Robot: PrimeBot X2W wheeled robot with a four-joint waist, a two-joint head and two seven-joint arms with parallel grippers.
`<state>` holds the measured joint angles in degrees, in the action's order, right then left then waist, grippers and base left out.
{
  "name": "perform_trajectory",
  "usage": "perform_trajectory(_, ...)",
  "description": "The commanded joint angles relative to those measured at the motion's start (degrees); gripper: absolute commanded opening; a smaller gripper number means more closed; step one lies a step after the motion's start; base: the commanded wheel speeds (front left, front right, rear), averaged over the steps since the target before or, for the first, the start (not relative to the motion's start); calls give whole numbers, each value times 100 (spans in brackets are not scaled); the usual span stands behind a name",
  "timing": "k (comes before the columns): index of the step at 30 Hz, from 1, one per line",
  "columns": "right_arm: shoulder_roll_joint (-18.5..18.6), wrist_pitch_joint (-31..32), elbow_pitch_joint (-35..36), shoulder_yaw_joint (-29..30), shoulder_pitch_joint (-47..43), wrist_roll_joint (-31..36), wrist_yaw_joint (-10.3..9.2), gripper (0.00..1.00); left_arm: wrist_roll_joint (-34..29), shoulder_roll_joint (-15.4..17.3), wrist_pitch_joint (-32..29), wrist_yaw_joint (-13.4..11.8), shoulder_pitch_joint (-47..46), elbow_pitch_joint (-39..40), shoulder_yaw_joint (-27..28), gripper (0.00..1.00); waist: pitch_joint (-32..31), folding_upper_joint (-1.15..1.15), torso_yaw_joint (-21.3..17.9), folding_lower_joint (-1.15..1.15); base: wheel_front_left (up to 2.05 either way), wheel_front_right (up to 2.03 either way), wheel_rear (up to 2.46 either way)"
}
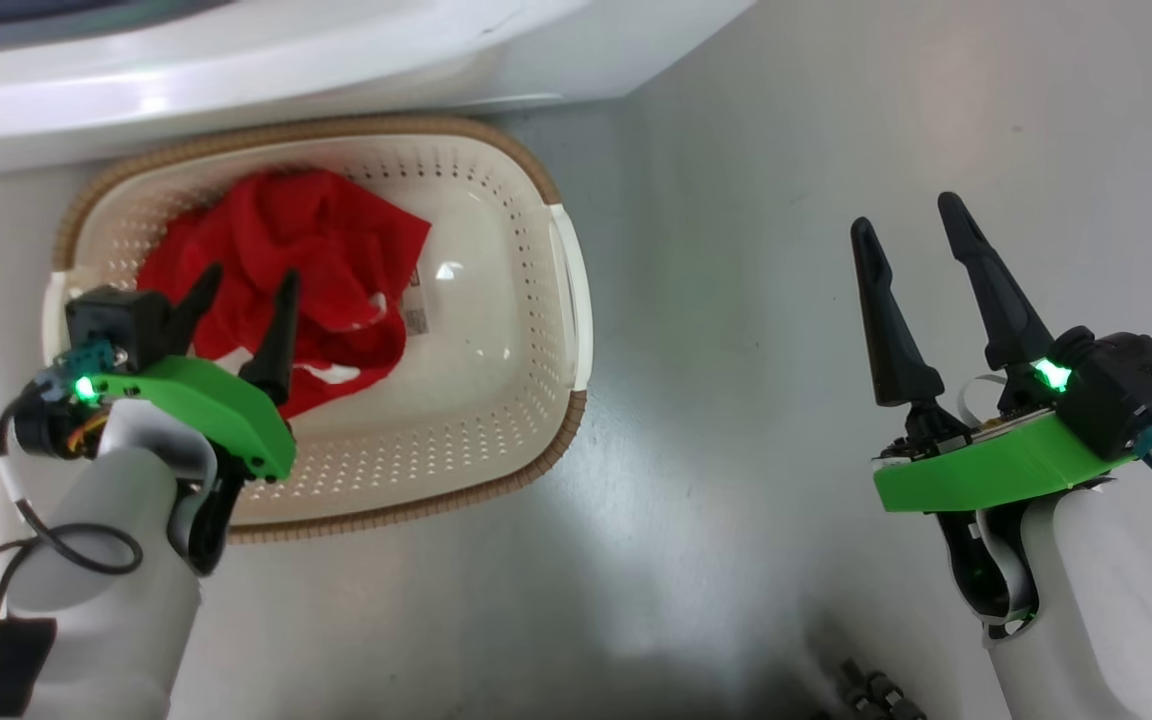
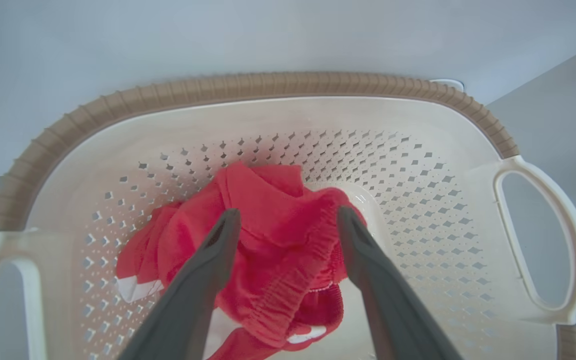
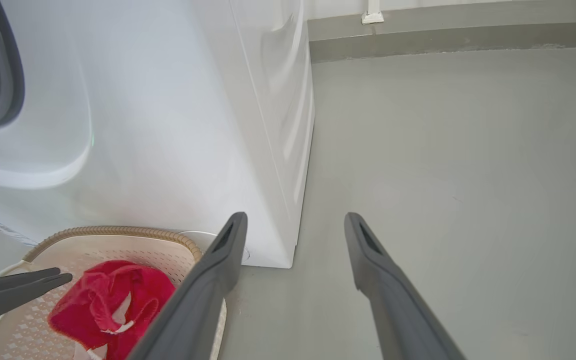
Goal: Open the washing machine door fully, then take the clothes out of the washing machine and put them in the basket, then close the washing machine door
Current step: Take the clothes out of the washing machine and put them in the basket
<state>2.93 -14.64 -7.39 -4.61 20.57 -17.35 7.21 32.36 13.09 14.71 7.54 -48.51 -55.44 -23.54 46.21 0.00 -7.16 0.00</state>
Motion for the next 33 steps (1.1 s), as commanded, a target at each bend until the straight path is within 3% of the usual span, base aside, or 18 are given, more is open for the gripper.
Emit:
perform_trajectory(1,-5,-36,85,-82,-106,56,28,100,21,170,29,-6,276,117,175,100,-177,0,62,0,0,0,0)
perform_trajectory(16,-5,-36,-150,18,-343,225,28,100,-230,5,29,-6,1019,786,831,100,-1233,0,260,0,0,0,0)
perform_trajectory(33,6,-36,-398,99,-835,381,28,100,-940,-254,29,-5,2104,2049,1799,100,-2584,0,417,0,0,0,0)
